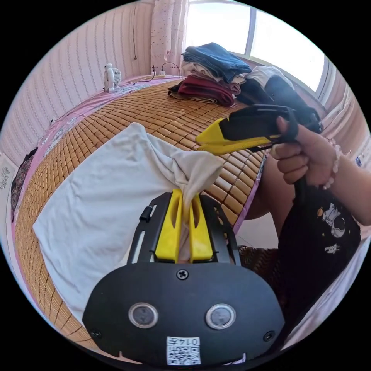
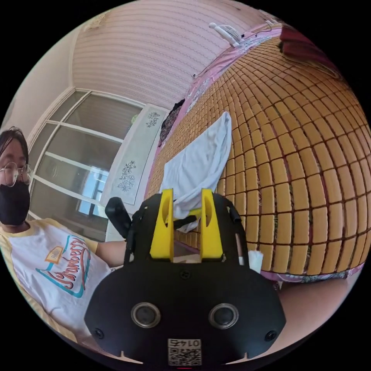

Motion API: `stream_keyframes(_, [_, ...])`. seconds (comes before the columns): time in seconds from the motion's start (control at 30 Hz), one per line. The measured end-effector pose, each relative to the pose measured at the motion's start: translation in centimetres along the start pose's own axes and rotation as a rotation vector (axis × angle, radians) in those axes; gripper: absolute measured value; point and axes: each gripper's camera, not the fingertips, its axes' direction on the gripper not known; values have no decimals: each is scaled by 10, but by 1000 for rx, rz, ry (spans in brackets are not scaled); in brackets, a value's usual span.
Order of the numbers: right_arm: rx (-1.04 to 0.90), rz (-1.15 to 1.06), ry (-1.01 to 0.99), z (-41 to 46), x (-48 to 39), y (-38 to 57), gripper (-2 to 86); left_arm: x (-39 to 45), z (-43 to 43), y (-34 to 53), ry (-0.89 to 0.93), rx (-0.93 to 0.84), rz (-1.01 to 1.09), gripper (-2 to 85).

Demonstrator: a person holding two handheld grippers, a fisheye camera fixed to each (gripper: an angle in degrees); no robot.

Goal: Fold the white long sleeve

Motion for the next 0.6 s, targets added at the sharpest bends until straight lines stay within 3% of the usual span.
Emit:
stream_keyframes(0.3, [114,130,84,1,58,-19,129,21,-56,45,131,41,130,-4])
stream_keyframes(0.43, [185,134,196,9,62,-30,32,21,-77,58,145,55,119,-5])
stream_keyframes(0.6, [272,145,148,-31,61,-16,13,14,-103,57,148,141,123,-5])
